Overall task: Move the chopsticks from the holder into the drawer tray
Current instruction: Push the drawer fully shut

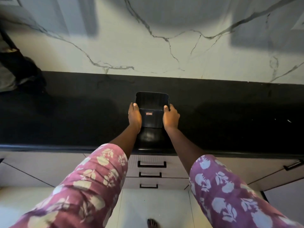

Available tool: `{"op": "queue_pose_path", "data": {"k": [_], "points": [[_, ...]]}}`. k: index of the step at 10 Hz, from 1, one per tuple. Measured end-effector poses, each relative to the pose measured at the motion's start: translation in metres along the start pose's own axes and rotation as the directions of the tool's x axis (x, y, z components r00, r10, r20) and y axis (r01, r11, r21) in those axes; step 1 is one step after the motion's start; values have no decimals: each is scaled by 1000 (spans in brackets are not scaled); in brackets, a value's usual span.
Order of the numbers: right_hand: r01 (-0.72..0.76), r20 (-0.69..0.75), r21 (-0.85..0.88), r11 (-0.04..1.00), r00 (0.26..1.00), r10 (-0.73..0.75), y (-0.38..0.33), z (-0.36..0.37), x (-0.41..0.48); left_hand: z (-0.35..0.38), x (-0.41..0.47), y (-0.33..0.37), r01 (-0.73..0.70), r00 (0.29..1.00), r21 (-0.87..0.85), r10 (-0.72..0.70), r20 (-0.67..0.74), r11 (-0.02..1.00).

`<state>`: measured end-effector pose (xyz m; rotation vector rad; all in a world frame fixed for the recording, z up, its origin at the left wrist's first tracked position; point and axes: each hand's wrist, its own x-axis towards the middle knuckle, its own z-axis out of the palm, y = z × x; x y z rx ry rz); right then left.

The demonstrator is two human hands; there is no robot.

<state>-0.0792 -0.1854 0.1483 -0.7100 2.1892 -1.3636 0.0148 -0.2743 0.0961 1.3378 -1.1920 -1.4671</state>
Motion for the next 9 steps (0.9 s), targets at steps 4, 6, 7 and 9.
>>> {"op": "queue_pose_path", "data": {"k": [4,6,7,9], "points": [[-54,-61,-77,996,997,49,-7,-3,19,13,-3,15,34,999,-16,-34,32,999],[2,-121,-141,990,992,-20,-14,-6,18,10,0,22,-9,999,23,10,-31,1000],[154,-73,-322,934,980,-186,-25,-11,26,6,-5,52,-140,988,136,146,-40,981],[338,169,-522,783,941,-294,-75,-31,41,12,-3,119,-300,954,577,253,163,760]]}}
